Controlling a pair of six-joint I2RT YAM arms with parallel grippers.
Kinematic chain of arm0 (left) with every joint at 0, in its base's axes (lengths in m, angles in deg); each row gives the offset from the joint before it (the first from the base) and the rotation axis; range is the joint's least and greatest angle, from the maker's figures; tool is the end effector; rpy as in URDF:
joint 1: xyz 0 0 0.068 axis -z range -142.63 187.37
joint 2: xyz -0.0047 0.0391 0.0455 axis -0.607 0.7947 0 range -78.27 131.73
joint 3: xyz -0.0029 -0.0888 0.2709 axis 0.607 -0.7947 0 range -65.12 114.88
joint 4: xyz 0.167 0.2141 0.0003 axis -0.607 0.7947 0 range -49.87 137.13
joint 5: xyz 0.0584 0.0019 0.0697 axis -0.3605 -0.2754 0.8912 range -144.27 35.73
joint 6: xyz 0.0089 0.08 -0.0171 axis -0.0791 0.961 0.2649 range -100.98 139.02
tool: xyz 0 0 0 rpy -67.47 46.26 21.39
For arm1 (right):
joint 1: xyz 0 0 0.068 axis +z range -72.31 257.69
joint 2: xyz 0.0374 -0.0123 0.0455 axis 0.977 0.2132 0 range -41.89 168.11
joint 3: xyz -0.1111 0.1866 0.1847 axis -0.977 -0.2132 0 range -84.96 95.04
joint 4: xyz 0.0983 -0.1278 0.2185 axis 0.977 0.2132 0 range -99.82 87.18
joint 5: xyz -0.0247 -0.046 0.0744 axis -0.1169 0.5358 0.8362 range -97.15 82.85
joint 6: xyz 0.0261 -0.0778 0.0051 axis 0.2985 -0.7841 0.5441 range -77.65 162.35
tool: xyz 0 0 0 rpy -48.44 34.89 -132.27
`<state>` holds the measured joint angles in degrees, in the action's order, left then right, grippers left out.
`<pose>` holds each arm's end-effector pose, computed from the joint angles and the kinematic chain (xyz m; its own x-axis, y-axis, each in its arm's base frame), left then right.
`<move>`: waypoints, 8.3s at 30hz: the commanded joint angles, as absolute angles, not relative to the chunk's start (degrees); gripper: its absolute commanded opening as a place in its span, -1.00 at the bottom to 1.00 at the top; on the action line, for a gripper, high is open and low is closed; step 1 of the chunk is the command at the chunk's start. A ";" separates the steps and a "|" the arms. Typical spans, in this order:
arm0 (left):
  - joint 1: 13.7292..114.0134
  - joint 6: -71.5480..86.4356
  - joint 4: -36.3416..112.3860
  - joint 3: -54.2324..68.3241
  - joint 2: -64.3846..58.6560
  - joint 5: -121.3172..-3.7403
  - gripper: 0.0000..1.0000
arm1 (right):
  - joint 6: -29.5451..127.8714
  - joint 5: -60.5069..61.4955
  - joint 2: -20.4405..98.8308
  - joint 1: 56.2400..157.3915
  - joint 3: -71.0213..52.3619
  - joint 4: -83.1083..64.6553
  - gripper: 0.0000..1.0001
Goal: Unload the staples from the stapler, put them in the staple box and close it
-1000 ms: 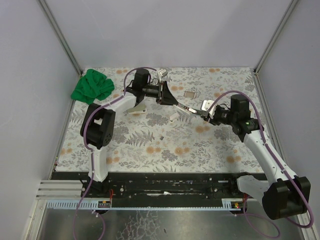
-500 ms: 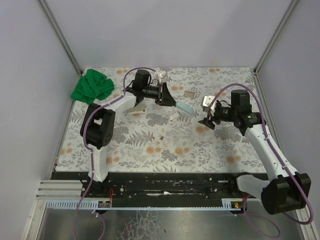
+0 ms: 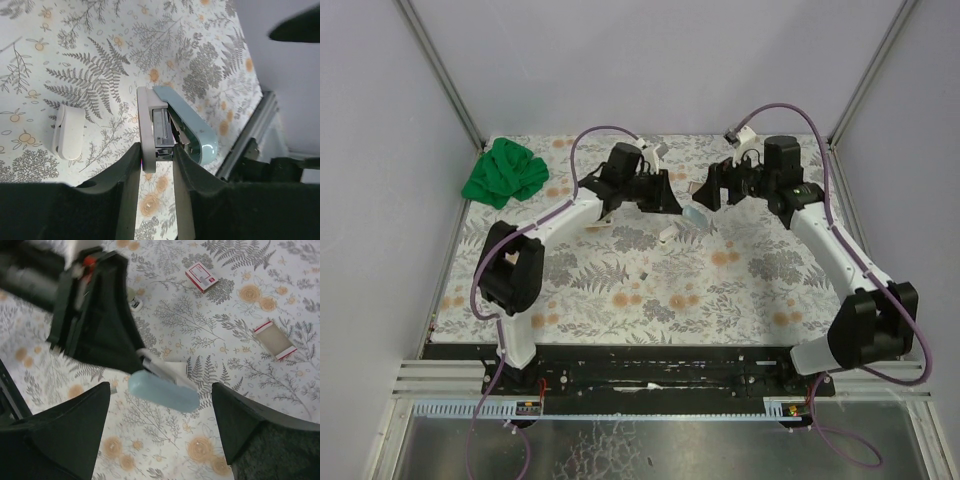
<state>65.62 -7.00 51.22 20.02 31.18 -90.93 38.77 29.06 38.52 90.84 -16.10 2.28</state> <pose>0.4001 -0.2635 0.2477 -0.8133 0.0375 -0.5807 0.5025 0.5483 -0.6684 0.3381 0.1224 0.3411 -0.3454 -0.1325 -0.9291 -0.7335 0.6556 0.1792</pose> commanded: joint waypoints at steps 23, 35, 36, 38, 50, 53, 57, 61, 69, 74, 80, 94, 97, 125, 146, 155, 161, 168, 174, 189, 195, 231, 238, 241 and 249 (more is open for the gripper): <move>71.45 -0.28 54.62 23.09 25.97 -68.30 -1.00 | 56.47 25.06 47.33 94.03 -13.51 2.90 0.70; 72.98 0.93 55.15 23.60 26.32 -66.08 -1.00 | 57.99 24.90 50.93 95.41 -11.01 2.54 0.69; 73.04 1.09 55.22 23.72 26.47 -65.98 -1.00 | 57.93 24.82 51.18 95.58 -10.64 2.65 0.69; 73.21 1.18 55.38 23.91 26.50 -65.87 -1.00 | 57.88 24.23 51.62 95.78 -9.99 2.86 0.69; 72.83 2.67 54.82 23.14 24.10 -66.90 -1.00 | 52.22 17.43 50.32 95.66 -11.93 6.56 0.38; 72.12 2.79 54.35 23.00 23.44 -69.56 -1.00 | 50.97 16.77 49.27 94.85 -12.80 7.07 0.03; 69.78 2.22 53.20 21.78 22.05 -73.90 -1.00 | 50.08 18.26 48.12 91.76 -14.10 7.32 -0.35; 66.49 0.30 50.95 20.16 20.72 -80.05 -1.00 | 48.66 22.46 48.02 88.66 -15.92 7.50 -0.54; 62.32 -5.51 43.55 17.00 20.33 -94.48 -1.00 | 46.99 25.41 47.06 86.08 -19.55 3.51 -0.62; 60.96 -8.19 41.06 15.73 20.41 -97.60 -1.00 | 47.05 30.13 47.14 82.84 -20.65 1.32 -0.60; 60.98 -8.75 41.03 15.64 21.53 -97.61 -1.00 | 47.13 38.93 46.24 82.69 -19.65 0.57 -0.26; 61.53 -8.05 41.66 14.94 21.98 -94.33 -1.00 | 48.67 45.00 46.45 83.36 -13.30 3.20 0.27; 61.51 -8.08 41.36 14.67 21.45 -93.83 -1.00 | 48.59 45.32 46.95 84.29 -13.48 3.84 0.04; 60.66 -13.69 40.04 14.24 21.96 -93.29 -1.00 | 25.15 37.14 45.34 88.53 -17.09 10.93 -0.04; 64.01 -9.07 46.06 13.76 24.31 -86.84 -1.00 | 11.78 31.65 38.98 99.02 -16.20 -3.30 0.77; 65.24 -8.72 46.34 14.41 25.20 -87.30 -1.00 | 7.41 23.98 43.86 104.28 -11.71 3.02 0.64; 65.24 -8.85 46.02 14.53 25.44 -88.21 -1.00 | 5.20 22.39 45.44 105.49 -12.55 4.25 0.53; 65.35 -8.28 46.19 14.51 25.37 -88.54 -1.00 | 3.00 19.43 48.07 106.12 -10.78 7.53 0.26; 65.21 -7.92 46.37 14.43 25.63 -89.15 -1.00 | 2.98 19.39 46.96 106.08 -11.88 6.33 -0.32; 58.16 -5.56 48.39 15.00 29.44 -92.05 0.00 | 4.37 25.55 29.25 105.38 -20.43 3.22 -1.00; 57.36 -4.01 49.71 15.28 30.23 -91.71 0.50 | 8.78 32.96 28.14 101.34 -18.83 3.12 -1.00; 44.38 9.72 61.45 18.40 23.83 -103.26 1.00 | 14.03 41.21 33.79 85.26 -31.31 -22.68 -1.00; 37.09 18.90 68.76 15.28 21.41 -108.91 1.00 | 23.50 36.50 35.97 80.14 -37.73 -43.11 -1.00; 34.11 21.54 69.65 12.46 19.64 -110.66 1.00 | 25.94 34.24 37.32 78.87 -40.43 -50.73 -1.00; 27.80 27.16 71.24 5.62 15.91 -114.97 1.00 | 32.71 27.93 43.27 76.00 -45.23 -69.10 -1.00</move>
